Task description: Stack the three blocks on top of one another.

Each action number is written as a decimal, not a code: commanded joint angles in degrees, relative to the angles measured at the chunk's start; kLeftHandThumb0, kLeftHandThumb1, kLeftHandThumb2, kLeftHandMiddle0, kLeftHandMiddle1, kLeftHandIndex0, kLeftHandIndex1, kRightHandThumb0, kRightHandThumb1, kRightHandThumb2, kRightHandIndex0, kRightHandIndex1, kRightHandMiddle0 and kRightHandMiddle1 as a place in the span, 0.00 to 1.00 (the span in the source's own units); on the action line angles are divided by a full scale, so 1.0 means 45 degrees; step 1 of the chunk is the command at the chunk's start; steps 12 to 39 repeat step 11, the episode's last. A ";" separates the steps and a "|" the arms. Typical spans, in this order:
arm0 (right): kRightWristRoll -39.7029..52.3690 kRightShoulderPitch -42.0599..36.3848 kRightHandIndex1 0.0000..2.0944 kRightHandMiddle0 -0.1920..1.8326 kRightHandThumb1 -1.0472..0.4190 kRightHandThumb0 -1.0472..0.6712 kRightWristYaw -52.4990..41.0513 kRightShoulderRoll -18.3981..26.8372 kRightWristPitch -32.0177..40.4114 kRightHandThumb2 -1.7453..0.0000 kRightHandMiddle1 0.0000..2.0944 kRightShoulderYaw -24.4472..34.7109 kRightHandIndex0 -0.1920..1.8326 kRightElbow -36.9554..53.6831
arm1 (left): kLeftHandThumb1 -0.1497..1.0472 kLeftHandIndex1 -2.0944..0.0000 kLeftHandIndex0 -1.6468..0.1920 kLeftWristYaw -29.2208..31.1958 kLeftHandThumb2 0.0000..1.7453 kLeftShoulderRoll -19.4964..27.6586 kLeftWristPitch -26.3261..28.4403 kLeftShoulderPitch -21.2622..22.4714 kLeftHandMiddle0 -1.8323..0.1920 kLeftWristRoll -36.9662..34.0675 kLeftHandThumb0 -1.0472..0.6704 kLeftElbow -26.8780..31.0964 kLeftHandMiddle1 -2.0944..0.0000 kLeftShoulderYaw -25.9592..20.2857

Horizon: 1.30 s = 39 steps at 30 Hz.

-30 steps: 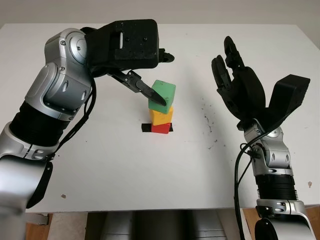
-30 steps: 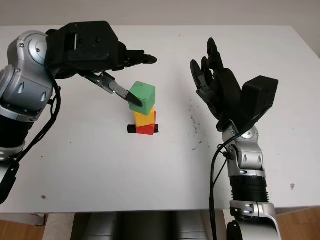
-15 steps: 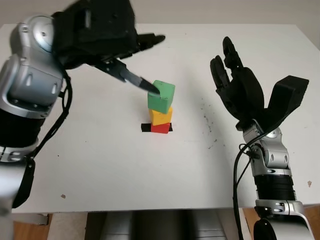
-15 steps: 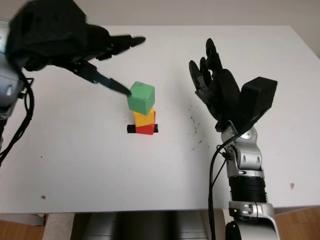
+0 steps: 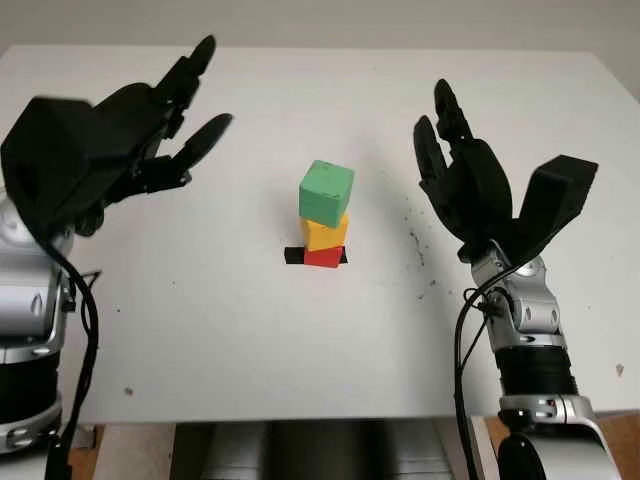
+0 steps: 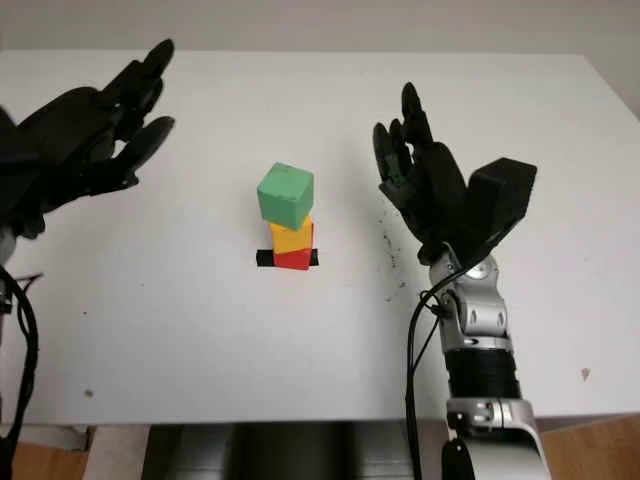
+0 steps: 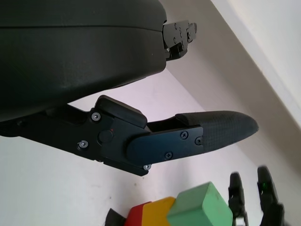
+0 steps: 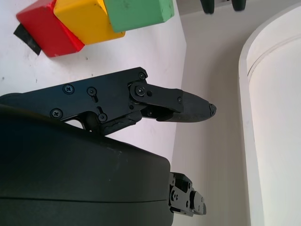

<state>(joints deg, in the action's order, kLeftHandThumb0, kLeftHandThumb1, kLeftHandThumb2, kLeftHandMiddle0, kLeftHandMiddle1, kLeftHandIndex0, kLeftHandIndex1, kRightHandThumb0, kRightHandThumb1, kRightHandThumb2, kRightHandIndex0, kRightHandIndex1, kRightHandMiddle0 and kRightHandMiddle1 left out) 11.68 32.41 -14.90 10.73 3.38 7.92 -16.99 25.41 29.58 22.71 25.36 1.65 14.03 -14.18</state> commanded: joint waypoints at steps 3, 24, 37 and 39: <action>-0.0155 0.0287 0.00 0.00 0.00 0.30 0.0203 -0.0193 -0.0264 0.68 0.00 -0.0142 0.00 -0.0135 | 1.00 1.00 1.00 -0.1088 0.37 -0.1284 -0.0546 -0.0903 1.00 -0.1234 0.11 -0.0471 1.00 -0.0878; -0.0331 0.0325 0.00 0.00 0.00 0.28 0.0980 -0.0364 0.0124 0.65 0.00 -0.0129 0.00 0.0027 | 1.00 1.00 1.00 -0.2462 0.37 -0.2437 -0.1921 -0.1338 1.00 -0.2372 0.11 -0.2127 1.00 -0.1121; -0.0331 0.0325 0.00 0.00 0.00 0.28 0.0980 -0.0364 0.0124 0.65 0.00 -0.0129 0.00 0.0027 | 1.00 1.00 1.00 -0.2462 0.37 -0.2437 -0.1921 -0.1338 1.00 -0.2372 0.11 -0.2127 1.00 -0.1121; -0.0331 0.0325 0.00 0.00 0.00 0.28 0.0980 -0.0364 0.0124 0.65 0.00 -0.0129 0.00 0.0027 | 1.00 1.00 1.00 -0.2462 0.37 -0.2437 -0.1921 -0.1338 1.00 -0.2372 0.11 -0.2127 1.00 -0.1121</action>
